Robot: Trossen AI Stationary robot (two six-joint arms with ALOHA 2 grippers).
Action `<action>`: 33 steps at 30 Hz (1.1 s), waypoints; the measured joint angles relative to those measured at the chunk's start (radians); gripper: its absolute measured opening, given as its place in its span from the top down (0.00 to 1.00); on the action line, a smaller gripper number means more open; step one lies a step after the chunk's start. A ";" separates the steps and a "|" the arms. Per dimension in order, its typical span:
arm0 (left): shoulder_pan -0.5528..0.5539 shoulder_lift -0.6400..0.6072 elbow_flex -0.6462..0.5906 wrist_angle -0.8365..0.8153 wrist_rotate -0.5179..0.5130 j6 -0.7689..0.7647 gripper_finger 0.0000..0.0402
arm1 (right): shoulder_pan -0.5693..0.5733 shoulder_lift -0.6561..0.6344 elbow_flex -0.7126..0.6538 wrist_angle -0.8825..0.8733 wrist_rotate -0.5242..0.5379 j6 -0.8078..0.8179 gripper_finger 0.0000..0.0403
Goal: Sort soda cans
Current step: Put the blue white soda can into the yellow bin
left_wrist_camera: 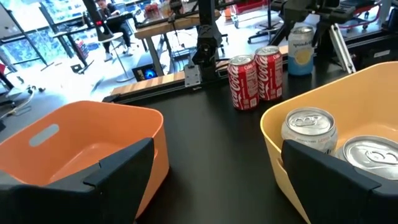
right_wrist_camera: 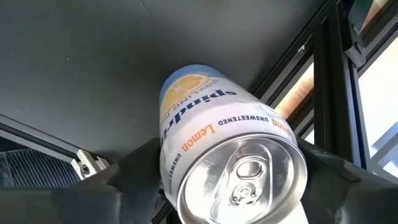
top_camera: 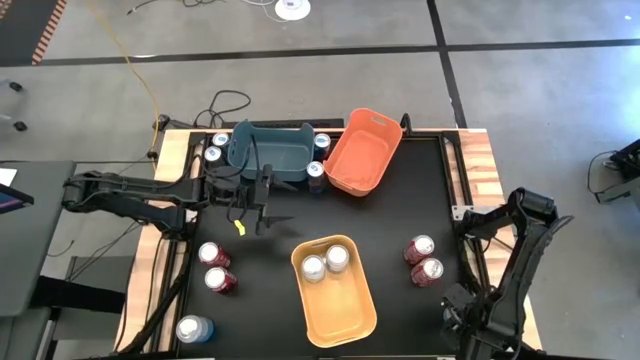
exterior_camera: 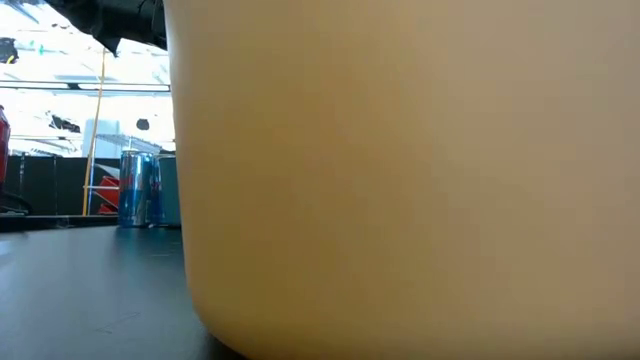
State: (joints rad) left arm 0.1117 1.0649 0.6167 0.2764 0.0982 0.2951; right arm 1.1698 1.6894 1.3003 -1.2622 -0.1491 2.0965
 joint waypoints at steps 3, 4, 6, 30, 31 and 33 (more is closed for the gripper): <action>0.000 0.000 0.000 0.003 0.000 0.000 0.13 | -0.006 -0.001 0.000 0.004 -0.001 0.000 0.31; 0.000 0.000 0.000 0.003 0.000 0.000 0.13 | -0.011 -0.001 0.001 0.005 -0.002 0.000 0.31; 0.000 0.000 0.000 0.003 0.000 0.000 0.13 | -0.027 -0.001 0.008 0.005 -0.007 0.002 0.31; 0.000 0.000 0.000 -0.001 0.017 0.027 0.13 | -0.416 0.000 0.458 -0.197 0.069 -0.438 0.31; 0.000 0.000 0.000 -0.003 0.018 0.027 0.13 | -0.423 0.000 0.476 -0.208 0.068 -0.443 0.31; 0.000 0.000 0.000 -0.003 0.018 0.027 0.13 | -0.434 0.000 0.510 -0.227 0.068 -0.449 0.32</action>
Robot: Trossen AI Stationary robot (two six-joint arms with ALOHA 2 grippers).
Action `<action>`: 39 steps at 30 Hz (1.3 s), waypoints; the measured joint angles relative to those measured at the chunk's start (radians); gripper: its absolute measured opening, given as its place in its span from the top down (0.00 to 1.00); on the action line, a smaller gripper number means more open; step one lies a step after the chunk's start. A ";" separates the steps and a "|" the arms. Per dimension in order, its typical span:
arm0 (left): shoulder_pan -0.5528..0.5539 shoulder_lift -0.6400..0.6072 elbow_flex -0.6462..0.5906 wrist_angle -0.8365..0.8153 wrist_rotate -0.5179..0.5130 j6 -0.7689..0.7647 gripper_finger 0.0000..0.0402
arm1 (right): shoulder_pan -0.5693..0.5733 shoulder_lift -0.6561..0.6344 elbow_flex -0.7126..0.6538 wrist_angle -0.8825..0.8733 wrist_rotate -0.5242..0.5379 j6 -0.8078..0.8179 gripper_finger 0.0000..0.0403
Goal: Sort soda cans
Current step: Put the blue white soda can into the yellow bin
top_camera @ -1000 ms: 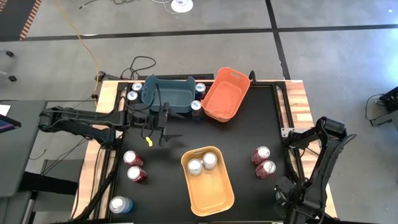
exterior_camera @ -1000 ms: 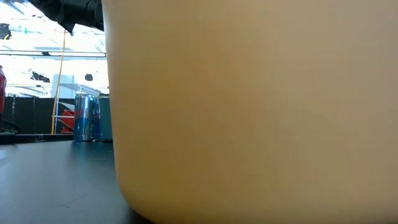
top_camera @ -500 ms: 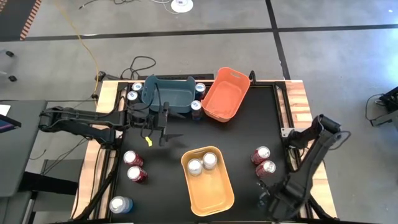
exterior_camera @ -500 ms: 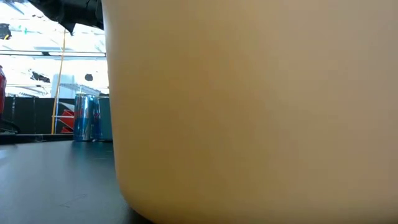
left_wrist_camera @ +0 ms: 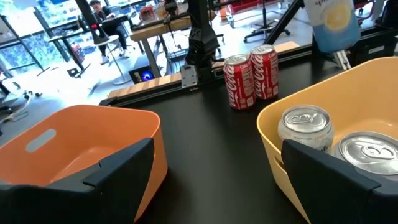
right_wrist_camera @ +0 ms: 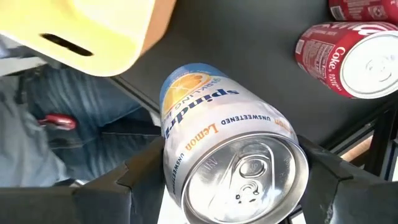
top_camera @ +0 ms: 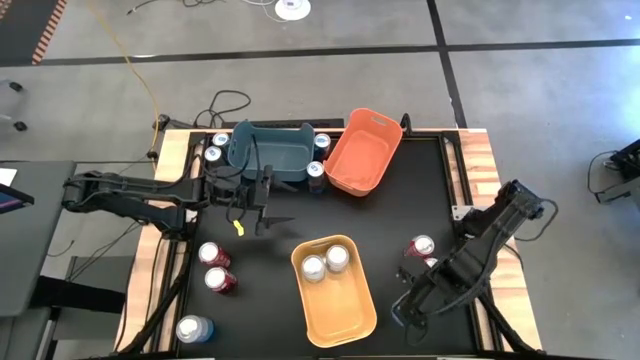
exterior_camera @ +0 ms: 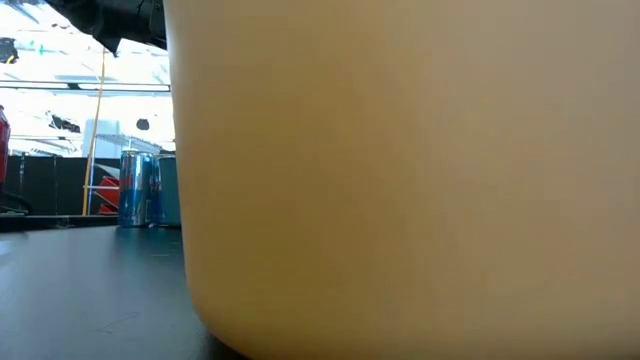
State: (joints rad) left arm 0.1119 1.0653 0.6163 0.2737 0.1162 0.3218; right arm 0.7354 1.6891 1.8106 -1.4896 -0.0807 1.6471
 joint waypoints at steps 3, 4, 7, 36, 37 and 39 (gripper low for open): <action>0.000 0.000 0.000 0.000 0.001 0.000 0.13 | -0.011 0.000 0.047 -0.024 0.000 -0.007 0.32; 0.000 0.000 0.000 0.000 0.001 0.000 0.13 | -0.013 0.000 0.060 -0.029 0.000 -0.007 0.32; 0.000 0.000 0.000 0.000 0.001 0.000 0.13 | -0.023 -0.001 0.089 -0.029 0.007 -0.015 0.32; 0.000 0.000 0.000 0.006 0.001 0.000 0.13 | -0.185 0.074 0.168 0.086 0.095 -0.277 0.32; 0.000 0.000 0.000 0.006 0.001 0.000 0.13 | -0.202 0.096 0.168 0.093 0.099 -0.309 0.32; 0.000 0.000 0.000 0.005 0.001 -0.001 0.13 | -0.233 0.142 0.168 0.093 0.106 -0.375 0.32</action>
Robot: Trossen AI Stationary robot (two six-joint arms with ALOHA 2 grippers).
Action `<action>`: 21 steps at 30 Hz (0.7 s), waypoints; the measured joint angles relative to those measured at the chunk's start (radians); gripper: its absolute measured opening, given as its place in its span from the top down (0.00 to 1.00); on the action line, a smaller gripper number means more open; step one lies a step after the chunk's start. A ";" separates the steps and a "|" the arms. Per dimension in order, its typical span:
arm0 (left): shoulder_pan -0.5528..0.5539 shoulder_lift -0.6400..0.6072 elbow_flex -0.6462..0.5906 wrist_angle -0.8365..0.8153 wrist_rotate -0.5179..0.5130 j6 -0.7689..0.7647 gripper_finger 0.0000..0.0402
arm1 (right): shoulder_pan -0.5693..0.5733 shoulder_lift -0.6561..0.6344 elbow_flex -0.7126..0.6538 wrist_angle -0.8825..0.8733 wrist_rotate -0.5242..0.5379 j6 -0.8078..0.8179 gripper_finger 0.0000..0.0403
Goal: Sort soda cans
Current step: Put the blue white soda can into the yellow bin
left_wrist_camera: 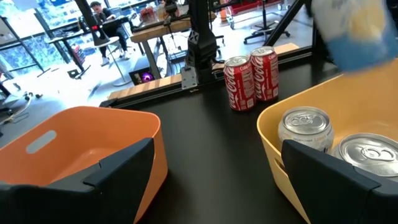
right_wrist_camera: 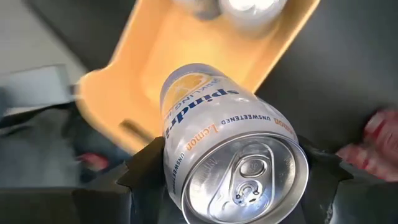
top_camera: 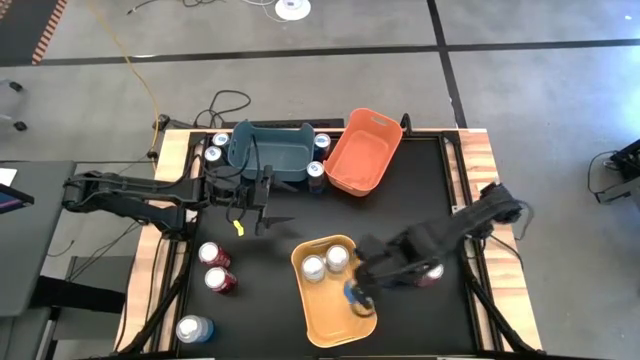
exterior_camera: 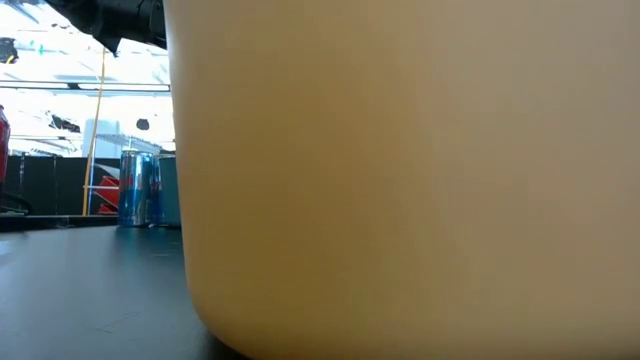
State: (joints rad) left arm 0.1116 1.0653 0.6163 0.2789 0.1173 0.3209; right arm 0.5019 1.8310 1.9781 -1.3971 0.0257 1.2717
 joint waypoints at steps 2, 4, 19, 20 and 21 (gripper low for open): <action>0.000 0.000 0.000 -0.003 0.000 -0.001 0.13 | -0.027 0.048 0.000 -0.004 0.000 -0.071 0.32; 0.000 0.000 0.000 -0.006 0.000 -0.001 0.13 | -0.040 0.093 0.000 -0.003 0.004 -0.145 0.32; 0.000 0.000 0.000 0.001 -0.001 -0.011 0.13 | -0.024 0.285 0.000 0.003 0.075 -0.232 0.31; 0.000 0.000 0.000 0.003 -0.001 -0.013 0.13 | -0.026 0.286 0.000 0.001 0.075 -0.213 0.30; 0.000 0.000 0.000 0.004 -0.001 -0.016 0.13 | -0.028 0.286 0.000 0.001 0.077 -0.193 0.29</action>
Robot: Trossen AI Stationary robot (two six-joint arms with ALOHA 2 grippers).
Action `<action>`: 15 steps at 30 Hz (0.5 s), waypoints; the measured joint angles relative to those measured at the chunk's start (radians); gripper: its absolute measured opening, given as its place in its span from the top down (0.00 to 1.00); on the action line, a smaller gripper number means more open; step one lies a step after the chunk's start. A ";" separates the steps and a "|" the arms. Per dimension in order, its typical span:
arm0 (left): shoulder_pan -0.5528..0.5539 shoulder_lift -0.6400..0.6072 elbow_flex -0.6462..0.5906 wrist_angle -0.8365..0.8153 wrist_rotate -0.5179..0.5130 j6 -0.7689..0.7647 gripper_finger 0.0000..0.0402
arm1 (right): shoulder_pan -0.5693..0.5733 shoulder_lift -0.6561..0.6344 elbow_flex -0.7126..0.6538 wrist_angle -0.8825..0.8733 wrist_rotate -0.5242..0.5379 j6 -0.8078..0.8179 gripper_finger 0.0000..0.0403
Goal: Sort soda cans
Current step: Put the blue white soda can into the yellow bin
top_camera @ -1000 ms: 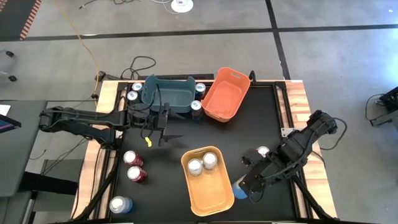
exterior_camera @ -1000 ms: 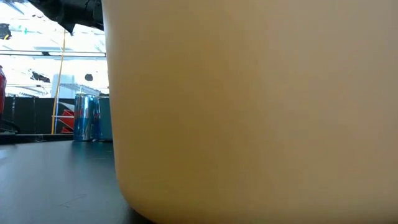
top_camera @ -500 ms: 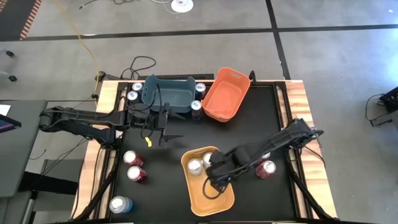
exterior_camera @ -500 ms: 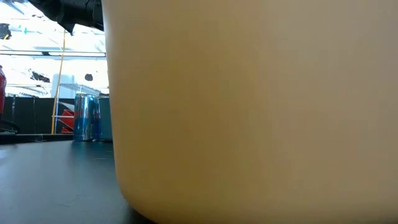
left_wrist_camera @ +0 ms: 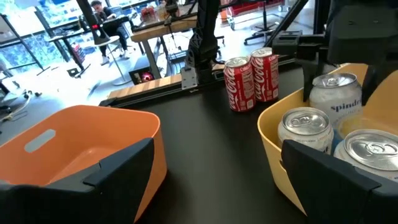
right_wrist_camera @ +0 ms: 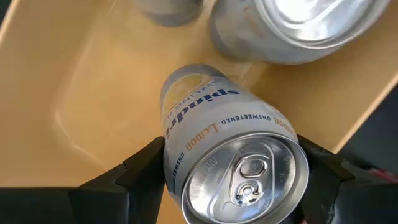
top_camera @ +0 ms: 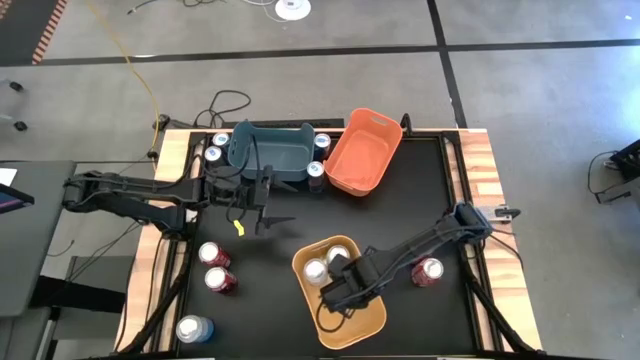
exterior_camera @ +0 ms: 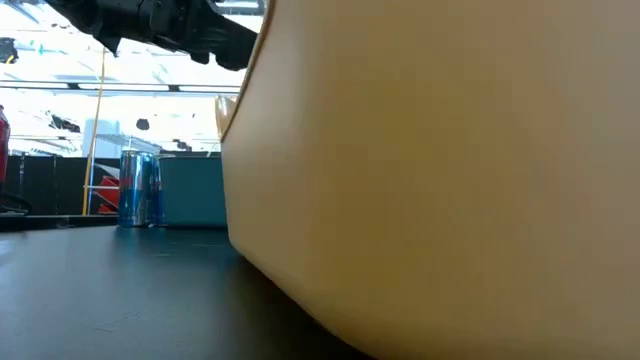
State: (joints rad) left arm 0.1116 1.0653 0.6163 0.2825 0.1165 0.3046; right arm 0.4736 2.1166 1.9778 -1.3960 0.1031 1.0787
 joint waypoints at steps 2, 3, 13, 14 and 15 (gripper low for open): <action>0.000 0.000 0.000 0.000 0.000 -0.001 0.13 | -0.005 -0.001 0.000 -0.002 0.006 0.037 0.27; 0.000 0.000 0.000 0.000 0.000 -0.001 0.13 | -0.007 -0.001 0.000 -0.005 0.007 0.051 0.26; 0.000 0.000 0.000 -0.019 0.000 0.002 0.13 | -0.032 -0.001 0.000 0.019 -0.032 -0.004 0.24; 0.000 0.000 0.000 -0.023 0.000 0.006 0.13 | -0.033 -0.001 0.000 0.022 -0.044 -0.020 0.24; 0.000 0.000 0.000 -0.027 0.000 0.008 0.13 | -0.033 -0.001 0.000 0.023 -0.050 -0.035 0.24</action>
State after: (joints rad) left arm 0.1117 1.0653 0.6163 0.2551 0.1164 0.3130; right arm 0.4404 2.1159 1.9778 -1.3727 0.0530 1.0436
